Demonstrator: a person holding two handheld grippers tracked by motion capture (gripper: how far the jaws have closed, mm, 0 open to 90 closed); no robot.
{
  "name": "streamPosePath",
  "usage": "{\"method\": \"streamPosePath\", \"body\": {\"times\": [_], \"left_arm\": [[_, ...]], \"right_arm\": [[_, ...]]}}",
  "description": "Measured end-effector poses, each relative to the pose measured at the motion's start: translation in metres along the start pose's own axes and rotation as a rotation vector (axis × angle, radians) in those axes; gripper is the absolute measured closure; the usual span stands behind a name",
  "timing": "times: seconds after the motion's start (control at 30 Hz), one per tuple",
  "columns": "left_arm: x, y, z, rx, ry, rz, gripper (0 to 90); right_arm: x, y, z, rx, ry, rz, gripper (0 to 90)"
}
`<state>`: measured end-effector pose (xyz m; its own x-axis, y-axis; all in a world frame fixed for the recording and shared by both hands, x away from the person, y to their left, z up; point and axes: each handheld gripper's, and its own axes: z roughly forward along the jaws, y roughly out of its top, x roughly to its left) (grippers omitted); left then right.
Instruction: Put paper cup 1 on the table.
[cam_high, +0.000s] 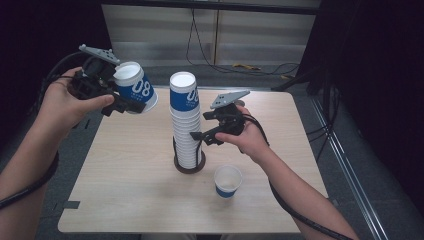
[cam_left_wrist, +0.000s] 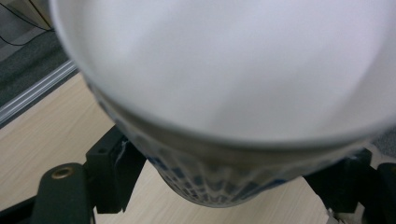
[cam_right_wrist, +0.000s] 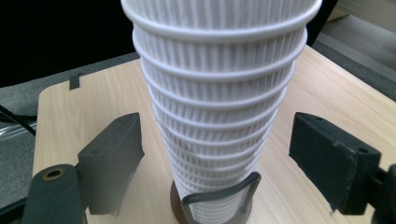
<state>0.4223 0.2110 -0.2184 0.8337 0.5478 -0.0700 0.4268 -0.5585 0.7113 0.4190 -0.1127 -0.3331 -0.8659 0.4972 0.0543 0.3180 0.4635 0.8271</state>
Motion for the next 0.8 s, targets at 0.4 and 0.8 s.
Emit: {"method": "streamPosePath", "body": {"times": [0.4,0.8], "left_arm": [[-0.006,-0.028,0.021,0.031,-0.007,0.015,21.4],[-0.019,-0.043,0.035,0.048,-0.025,0.036,21.4]], "right_arm": [[-0.005,-0.014,-0.012,0.006,-0.008,0.008,16.5],[-0.007,-0.023,-0.019,0.018,-0.019,0.010,16.5]]}}
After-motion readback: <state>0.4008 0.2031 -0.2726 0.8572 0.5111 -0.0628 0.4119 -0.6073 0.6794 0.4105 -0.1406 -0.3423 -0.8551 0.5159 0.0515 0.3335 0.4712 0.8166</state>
